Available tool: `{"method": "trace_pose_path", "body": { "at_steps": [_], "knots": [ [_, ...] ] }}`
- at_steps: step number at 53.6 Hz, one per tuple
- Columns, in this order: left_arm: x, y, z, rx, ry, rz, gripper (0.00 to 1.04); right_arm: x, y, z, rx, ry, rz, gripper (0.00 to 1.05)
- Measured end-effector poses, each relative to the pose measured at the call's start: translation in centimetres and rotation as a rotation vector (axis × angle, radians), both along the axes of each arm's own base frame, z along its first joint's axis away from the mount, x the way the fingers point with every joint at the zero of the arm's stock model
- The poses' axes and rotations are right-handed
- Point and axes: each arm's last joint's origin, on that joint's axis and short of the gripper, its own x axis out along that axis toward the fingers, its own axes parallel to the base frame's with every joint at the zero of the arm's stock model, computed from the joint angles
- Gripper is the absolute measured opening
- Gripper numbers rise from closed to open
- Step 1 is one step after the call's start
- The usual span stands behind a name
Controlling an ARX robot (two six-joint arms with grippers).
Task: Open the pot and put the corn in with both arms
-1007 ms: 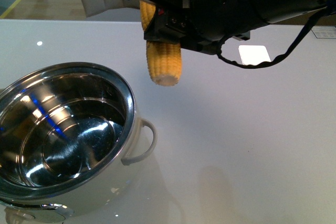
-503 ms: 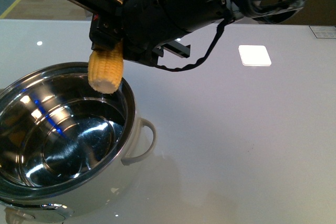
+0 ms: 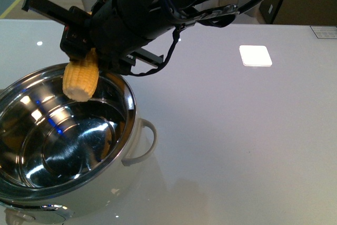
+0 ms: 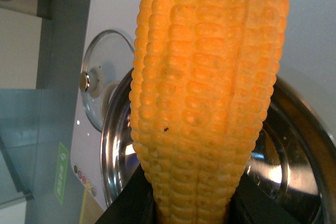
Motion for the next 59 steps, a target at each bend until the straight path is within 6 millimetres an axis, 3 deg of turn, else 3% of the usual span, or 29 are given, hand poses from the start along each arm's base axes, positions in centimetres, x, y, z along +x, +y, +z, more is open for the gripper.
{"method": "trace_pose_path", "body": {
  "at_steps": [15,27,36,40,52,59],
  "knots": [
    [0.0,0.0,0.0,0.0,0.0,0.0,0.98,-1.8,1.5,-0.9,-0.039,0.03,0.069,0.2],
    [0.0,0.0,0.0,0.0,0.0,0.0,0.98,-2.2,1.3,-1.5,-0.054,0.043,0.078,0.57],
    [0.0,0.0,0.0,0.0,0.0,0.0,0.98,-2.2,0.7,-2.0,-0.065,0.059,0.069,0.95],
    [0.0,0.0,0.0,0.0,0.0,0.0,0.98,-2.2,0.2,-2.4,-0.072,0.066,0.06,0.96],
    [0.0,0.0,0.0,0.0,0.0,0.0,0.98,-1.0,-4.2,-0.8,0.007,0.03,-0.068,0.96],
    [0.0,0.0,0.0,0.0,0.0,0.0,0.98,0.0,-8.8,1.8,0.064,-0.054,-0.186,0.96]
  ]
}}
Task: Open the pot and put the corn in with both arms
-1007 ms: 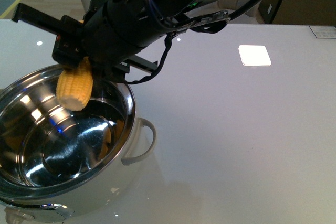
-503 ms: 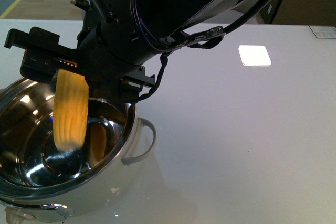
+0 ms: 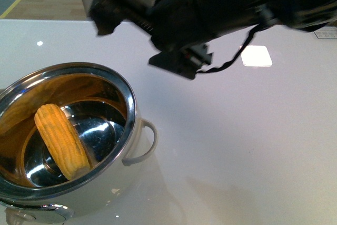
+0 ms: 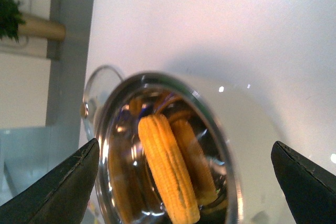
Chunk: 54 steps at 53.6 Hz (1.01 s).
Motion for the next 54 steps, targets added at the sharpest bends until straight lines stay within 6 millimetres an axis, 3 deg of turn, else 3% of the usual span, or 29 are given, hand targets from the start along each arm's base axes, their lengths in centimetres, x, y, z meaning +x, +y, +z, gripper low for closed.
{"method": "trace_pose_path", "body": {
  "at_steps": [10,16,22,28,32,36,54],
  "knots": [
    [0.0,0.0,0.0,0.0,0.0,0.0,0.98,-0.8,-10.6,2.8,0.003,-0.133,-0.279,0.96],
    [0.0,0.0,0.0,0.0,0.0,0.0,0.98,-2.4,-14.0,3.1,-0.028,-0.173,-0.351,0.96],
    [0.0,0.0,0.0,0.0,0.0,0.0,0.98,-5.6,-17.4,4.2,-0.084,-0.268,-0.403,0.96],
    [0.0,0.0,0.0,0.0,0.0,0.0,0.98,-6.9,-18.2,4.9,-0.122,-0.345,-0.414,0.95],
    [0.0,0.0,0.0,0.0,0.0,0.0,0.98,-7.8,-18.6,3.8,-0.362,-0.656,-0.561,0.79],
    [0.0,0.0,0.0,0.0,0.0,0.0,0.98,-9.7,-19.3,3.5,-0.484,-0.808,-0.587,0.63],
    [0.0,0.0,0.0,0.0,-0.001,0.0,0.98,-14.5,-20.5,2.8,-0.57,-0.865,-0.553,0.09]
  ]
}}
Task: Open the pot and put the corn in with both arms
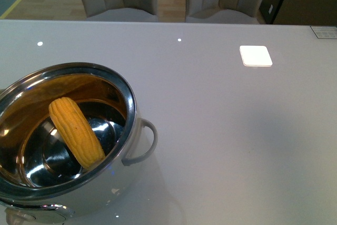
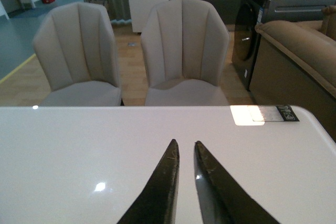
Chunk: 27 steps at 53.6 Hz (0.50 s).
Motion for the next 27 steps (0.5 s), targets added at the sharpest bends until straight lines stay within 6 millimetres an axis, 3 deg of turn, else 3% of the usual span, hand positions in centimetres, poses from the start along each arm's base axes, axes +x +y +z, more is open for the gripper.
{"method": "trace_pose_path", "body": {
  "at_steps": [3,8,17,27],
  "knots": [
    [0.0,0.0,0.0,0.0,0.0,0.0,0.98,-0.6,-0.2,-0.1,-0.006,-0.003,0.008,0.02],
    [0.0,0.0,0.0,0.0,0.0,0.0,0.98,-2.0,-1.2,-0.4,-0.011,0.0,-0.007,0.02],
    [0.0,0.0,0.0,0.0,0.0,0.0,0.98,-3.4,-1.2,-1.5,-0.013,0.008,-0.003,0.02],
    [0.0,0.0,0.0,0.0,0.0,0.0,0.98,-4.7,-1.3,-1.3,-0.013,-0.001,-0.004,0.02]
  ]
}}
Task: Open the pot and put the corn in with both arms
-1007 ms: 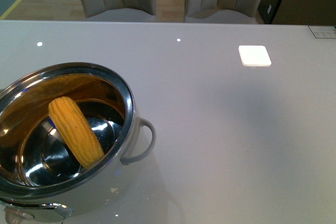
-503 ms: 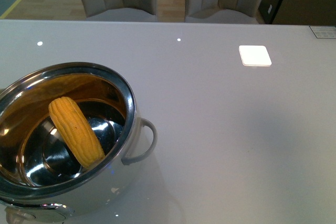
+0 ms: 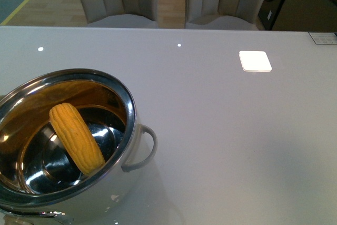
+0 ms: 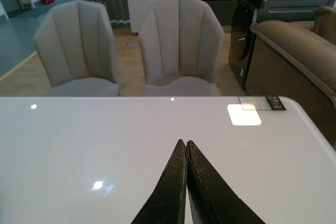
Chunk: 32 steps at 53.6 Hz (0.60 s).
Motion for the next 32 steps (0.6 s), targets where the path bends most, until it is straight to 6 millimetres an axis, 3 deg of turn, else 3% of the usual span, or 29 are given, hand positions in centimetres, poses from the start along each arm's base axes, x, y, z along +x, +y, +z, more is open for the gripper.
{"method": "trace_pose_path", "body": {
  "at_steps": [32],
  "knots": [
    [0.0,0.0,0.0,0.0,0.0,0.0,0.98,-2.7,0.0,0.9,0.0,-0.026,0.0,0.02]
  ]
}}
